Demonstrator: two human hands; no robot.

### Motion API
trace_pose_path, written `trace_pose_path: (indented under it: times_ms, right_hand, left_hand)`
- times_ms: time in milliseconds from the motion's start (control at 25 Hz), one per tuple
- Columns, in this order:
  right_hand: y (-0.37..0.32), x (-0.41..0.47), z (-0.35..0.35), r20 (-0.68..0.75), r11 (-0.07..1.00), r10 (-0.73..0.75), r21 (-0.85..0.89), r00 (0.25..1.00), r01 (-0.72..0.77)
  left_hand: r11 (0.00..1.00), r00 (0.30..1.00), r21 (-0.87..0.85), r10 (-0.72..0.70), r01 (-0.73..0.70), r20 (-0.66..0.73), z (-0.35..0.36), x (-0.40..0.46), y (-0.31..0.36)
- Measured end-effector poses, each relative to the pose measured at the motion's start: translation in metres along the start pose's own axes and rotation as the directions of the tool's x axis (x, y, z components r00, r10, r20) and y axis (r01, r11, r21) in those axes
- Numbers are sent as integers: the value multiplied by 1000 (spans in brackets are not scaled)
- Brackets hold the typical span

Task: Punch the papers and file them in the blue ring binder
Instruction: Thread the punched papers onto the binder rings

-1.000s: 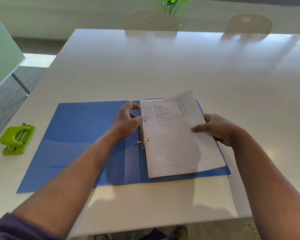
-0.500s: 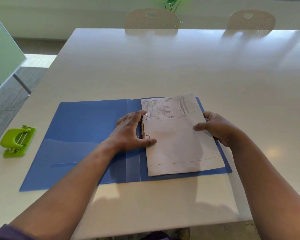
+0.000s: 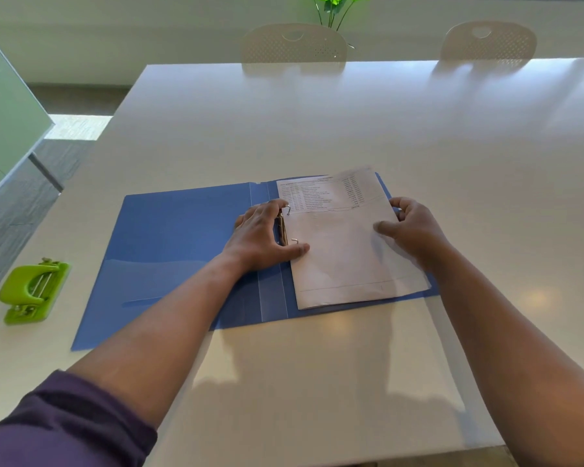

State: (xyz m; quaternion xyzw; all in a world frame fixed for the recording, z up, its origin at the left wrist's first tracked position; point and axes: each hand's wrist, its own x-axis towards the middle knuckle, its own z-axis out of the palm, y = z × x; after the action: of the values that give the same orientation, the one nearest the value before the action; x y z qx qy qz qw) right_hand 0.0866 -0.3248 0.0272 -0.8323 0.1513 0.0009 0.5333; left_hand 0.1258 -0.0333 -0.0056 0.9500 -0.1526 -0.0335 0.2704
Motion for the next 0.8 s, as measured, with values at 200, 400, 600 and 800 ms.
trace_pose_path:
  times_ms: [200,400,600,800]
  right_hand:
    - [-3,3,-3,-107,893,-117,-446,987,57]
    - [-7,-17,39,-81,756,-325,-621,942,208]
    - [-27,-24,91,78,780,-468,-433,880,453]
    - [-37,-30,119,53,823,-431,-385,901,417]
  left_hand:
    - [1000,1000,4,-26,26,-12,0,14,2]
    - [999,999,8,-31,31,-32,0,18,3]
    - [1000,1000,-19,-9,9,-4,-6,16,5]
    - [997,999,-77,8,-4,50,-28,-2,7]
